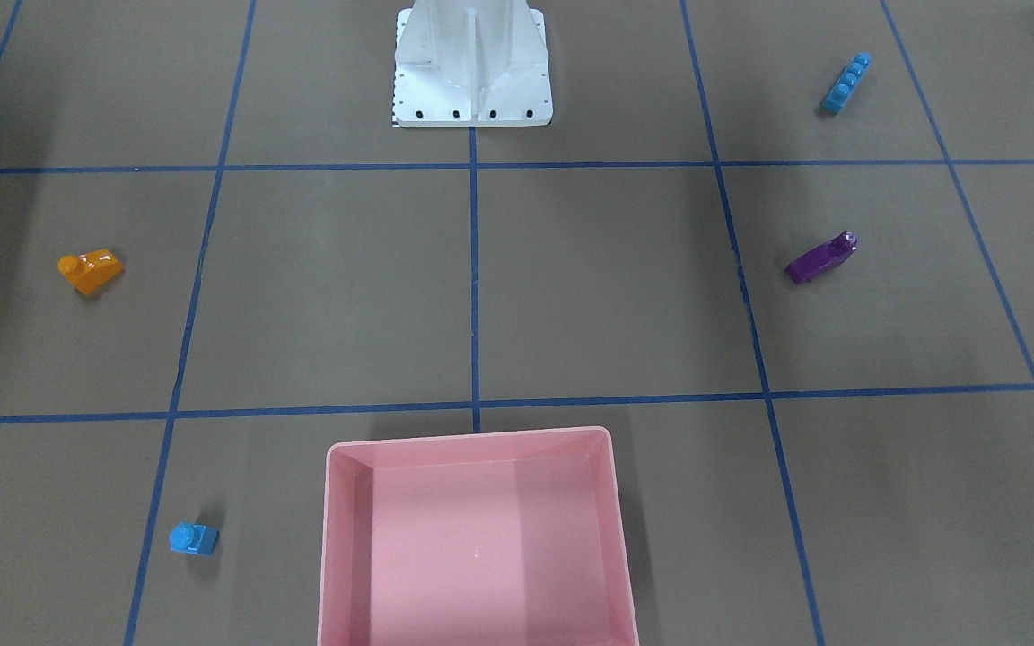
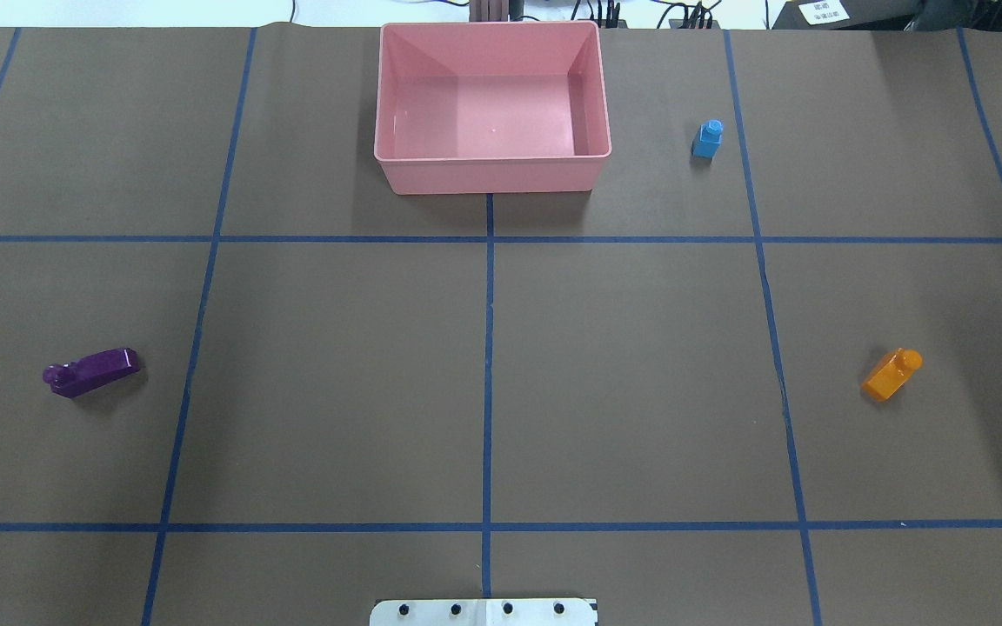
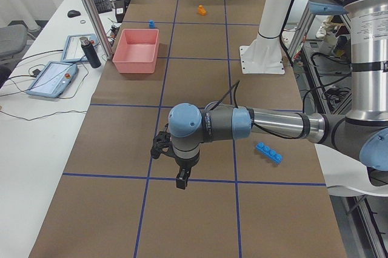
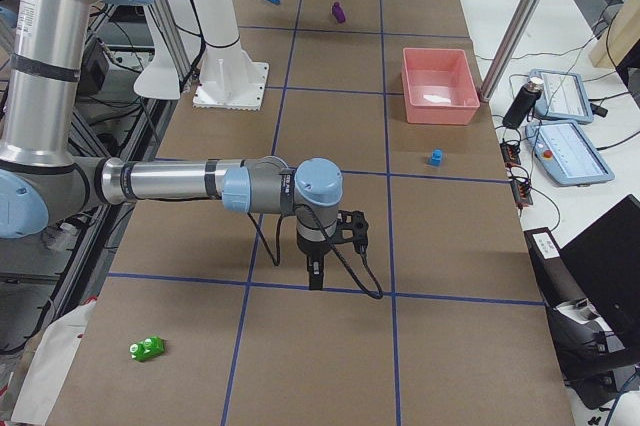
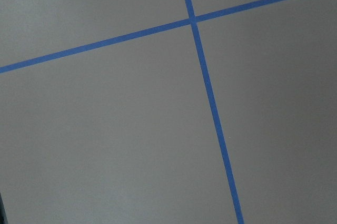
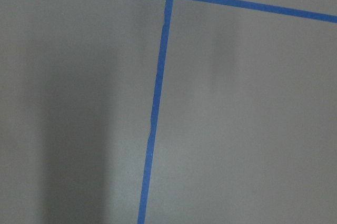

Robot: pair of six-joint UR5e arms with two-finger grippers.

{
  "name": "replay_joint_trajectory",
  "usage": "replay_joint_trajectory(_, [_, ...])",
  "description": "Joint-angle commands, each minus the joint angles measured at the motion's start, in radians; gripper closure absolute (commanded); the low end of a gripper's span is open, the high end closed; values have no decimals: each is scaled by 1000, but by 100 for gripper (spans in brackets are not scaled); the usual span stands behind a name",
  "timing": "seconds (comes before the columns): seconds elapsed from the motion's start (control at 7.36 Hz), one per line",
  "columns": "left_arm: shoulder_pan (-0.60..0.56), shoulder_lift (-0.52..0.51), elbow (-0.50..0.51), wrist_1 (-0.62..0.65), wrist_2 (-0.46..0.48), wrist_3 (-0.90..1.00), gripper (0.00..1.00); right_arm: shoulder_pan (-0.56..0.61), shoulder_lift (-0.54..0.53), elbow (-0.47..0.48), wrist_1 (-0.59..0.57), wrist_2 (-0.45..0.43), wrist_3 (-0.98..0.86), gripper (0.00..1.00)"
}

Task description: Put all blocks into box

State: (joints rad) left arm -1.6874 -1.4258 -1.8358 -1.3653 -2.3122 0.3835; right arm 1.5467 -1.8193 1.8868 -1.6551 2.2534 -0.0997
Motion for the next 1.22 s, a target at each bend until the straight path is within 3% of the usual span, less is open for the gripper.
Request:
replay_joint_trajectory(0.0, [0, 1, -3, -1, -3, 2, 0, 0, 0, 0, 1, 2, 0, 0])
replay_joint_trajectory(0.68, [8, -22, -10, -5, 2, -12, 0, 0, 5, 24, 14, 23, -8, 0])
replay_joint_trajectory(0.95, [8, -36, 1, -111, -12, -11, 0, -2, 53, 38, 46, 25, 2, 0])
replay_joint_trajectory(1.09, [9, -36, 7, -161, -10, -11, 0, -2, 58, 32, 119, 84, 3, 0])
